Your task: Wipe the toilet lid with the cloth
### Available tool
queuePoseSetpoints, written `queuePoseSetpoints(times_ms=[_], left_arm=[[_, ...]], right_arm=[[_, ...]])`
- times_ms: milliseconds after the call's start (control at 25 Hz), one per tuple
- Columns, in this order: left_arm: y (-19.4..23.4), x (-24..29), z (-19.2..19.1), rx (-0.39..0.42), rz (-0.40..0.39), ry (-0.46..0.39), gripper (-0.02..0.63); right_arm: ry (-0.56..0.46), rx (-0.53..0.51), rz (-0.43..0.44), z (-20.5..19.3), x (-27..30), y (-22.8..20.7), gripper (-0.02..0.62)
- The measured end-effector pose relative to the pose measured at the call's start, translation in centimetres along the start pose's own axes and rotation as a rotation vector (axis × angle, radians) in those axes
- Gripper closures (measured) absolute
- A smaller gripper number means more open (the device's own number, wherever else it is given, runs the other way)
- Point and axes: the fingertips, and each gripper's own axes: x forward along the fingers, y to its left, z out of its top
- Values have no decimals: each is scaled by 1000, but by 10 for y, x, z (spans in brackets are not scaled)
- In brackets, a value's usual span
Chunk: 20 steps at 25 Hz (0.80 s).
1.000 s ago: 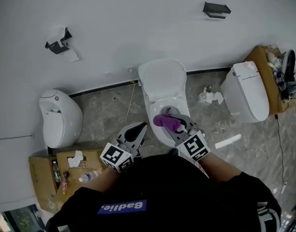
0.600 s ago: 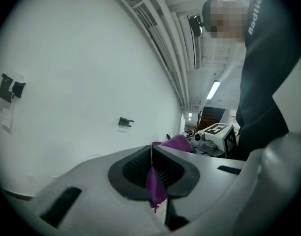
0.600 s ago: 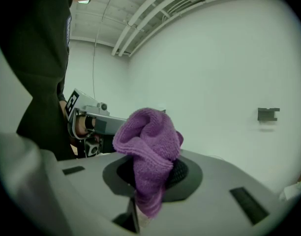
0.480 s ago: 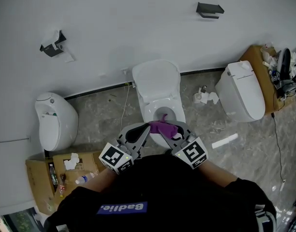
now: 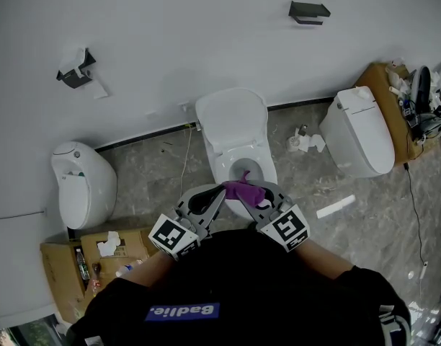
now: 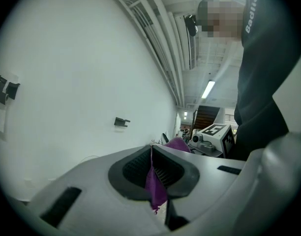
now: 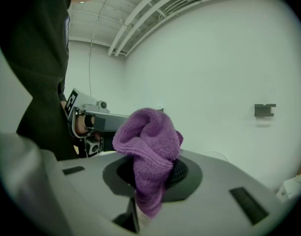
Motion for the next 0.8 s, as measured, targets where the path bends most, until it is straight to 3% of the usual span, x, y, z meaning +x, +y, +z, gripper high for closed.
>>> queuePoseSetpoints(times_ms=[800], left_arm=[[2, -8, -3, 33, -7, -6, 581]], right_arm=[[-1, -5, -2, 2, 0, 4, 535]])
